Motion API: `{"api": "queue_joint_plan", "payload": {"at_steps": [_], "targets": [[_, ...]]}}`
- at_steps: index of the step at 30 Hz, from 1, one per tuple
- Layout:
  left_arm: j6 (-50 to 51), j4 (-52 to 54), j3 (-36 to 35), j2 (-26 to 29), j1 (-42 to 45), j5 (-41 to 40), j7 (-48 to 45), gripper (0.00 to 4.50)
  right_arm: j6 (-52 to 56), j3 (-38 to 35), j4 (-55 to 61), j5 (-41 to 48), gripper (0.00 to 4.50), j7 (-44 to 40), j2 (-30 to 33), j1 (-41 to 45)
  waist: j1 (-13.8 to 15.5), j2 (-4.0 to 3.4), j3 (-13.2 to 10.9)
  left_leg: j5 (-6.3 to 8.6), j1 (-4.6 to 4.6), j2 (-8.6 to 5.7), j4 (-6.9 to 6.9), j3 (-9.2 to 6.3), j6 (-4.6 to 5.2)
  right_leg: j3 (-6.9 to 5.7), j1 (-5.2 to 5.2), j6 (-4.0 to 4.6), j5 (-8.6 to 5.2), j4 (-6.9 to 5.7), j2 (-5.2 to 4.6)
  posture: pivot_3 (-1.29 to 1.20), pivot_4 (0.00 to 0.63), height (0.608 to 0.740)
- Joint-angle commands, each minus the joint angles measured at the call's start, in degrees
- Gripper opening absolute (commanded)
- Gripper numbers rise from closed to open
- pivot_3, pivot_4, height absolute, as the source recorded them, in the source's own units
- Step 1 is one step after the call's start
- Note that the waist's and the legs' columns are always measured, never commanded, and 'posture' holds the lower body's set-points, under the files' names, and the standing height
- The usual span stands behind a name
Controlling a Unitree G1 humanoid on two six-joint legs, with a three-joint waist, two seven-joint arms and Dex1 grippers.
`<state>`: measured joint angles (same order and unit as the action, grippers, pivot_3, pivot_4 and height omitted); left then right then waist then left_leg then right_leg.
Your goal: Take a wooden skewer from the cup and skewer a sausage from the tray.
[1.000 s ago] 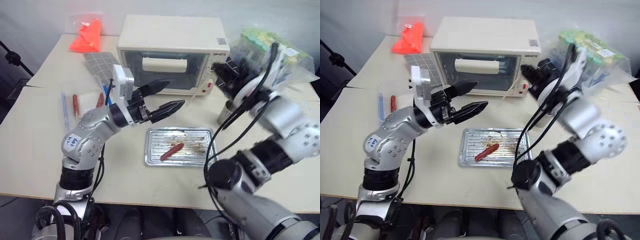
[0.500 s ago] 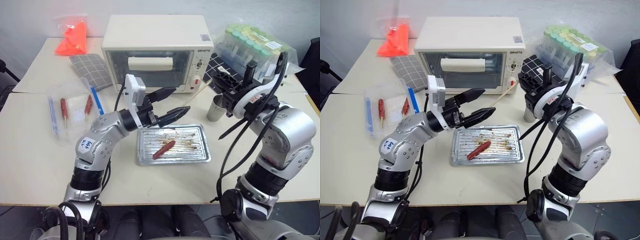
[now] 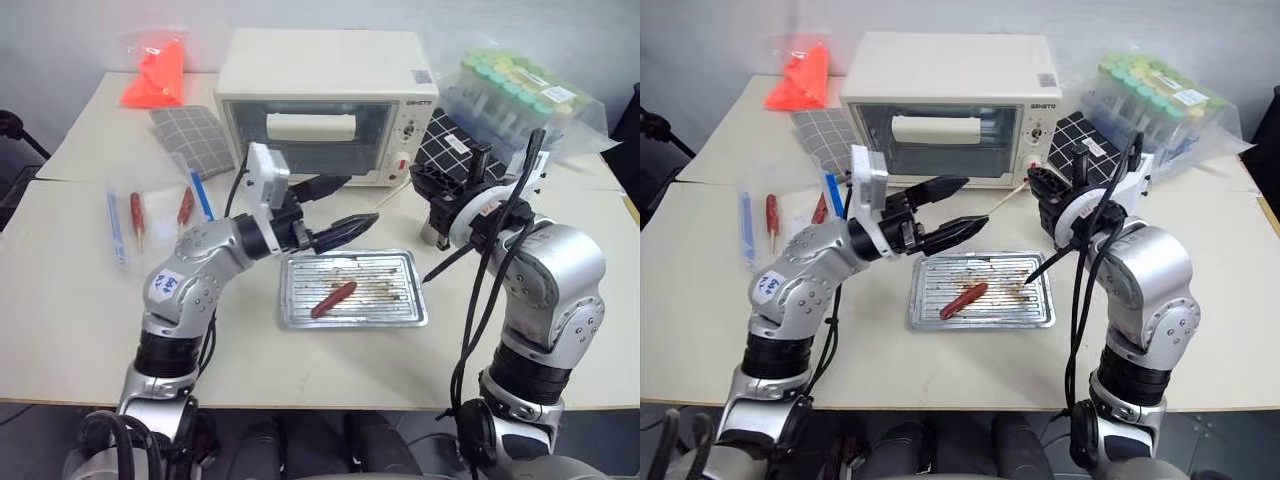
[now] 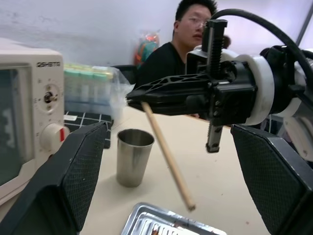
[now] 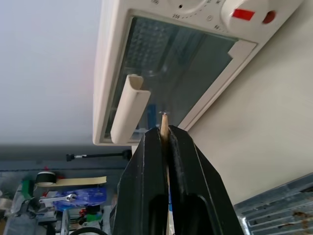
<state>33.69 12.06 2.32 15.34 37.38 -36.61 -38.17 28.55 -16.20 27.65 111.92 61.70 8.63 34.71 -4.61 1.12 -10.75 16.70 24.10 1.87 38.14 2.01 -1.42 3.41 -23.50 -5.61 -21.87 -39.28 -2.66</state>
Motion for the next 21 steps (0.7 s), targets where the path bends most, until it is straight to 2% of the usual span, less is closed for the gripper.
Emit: {"api": "queue_joint_plan", "payload": {"at_steps": [1,5,9,13,21], "targets": [[1.3,1.1,0.2,-1.9,0.4,-1.0,2.0,4.28,-2.5,0.9,2.6,1.1,0.03,-2.3,1.4,0.7,0.0,0.00,0.0,0.00,0.00,0.00,0.00,0.00,0.00,0.00,0.00,0.00,0.00,0.01,0.00,0.00,0.150,0.740],[1.7,2.4,-1.0,-3.9,-0.7,-0.4,6.3,4.28,-3.8,1.1,2.9,1.1,0.03,-3.0,2.1,0.7,-0.2,0.00,0.0,0.00,-0.01,0.03,-0.01,-0.01,0.00,0.00,-0.01,0.00,0.00,-0.03,0.03,0.00,0.150,0.740],[2.9,4.7,-2.1,-5.5,-2.1,-0.8,10.9,3.68,-4.3,1.6,3.0,1.1,0.00,-3.9,3.4,0.3,-0.1,0.00,0.0,0.00,-0.02,0.04,-0.01,-0.01,0.00,0.00,-0.01,0.00,0.00,-0.04,0.04,0.00,0.150,0.740],[4.9,6.9,-2.4,-6.1,-3.2,-1.8,13.1,2.72,-4.7,2.1,3.0,1.1,0.00,-4.9,4.3,0.0,0.0,0.00,0.0,0.00,0.00,0.03,0.01,-0.01,0.00,0.00,-0.01,0.00,0.00,-0.03,0.02,0.00,0.150,0.740],[7.4,8.6,-2.5,-7.3,-4.5,-3.7,15.0,2.72,-5.3,2.7,3.0,1.1,0.00,-6.1,5.0,-0.2,-0.1,0.00,0.0,0.00,-0.01,0.03,0.01,-0.01,0.00,0.00,0.00,0.00,0.00,-0.04,0.04,0.00,0.150,0.740]]}}
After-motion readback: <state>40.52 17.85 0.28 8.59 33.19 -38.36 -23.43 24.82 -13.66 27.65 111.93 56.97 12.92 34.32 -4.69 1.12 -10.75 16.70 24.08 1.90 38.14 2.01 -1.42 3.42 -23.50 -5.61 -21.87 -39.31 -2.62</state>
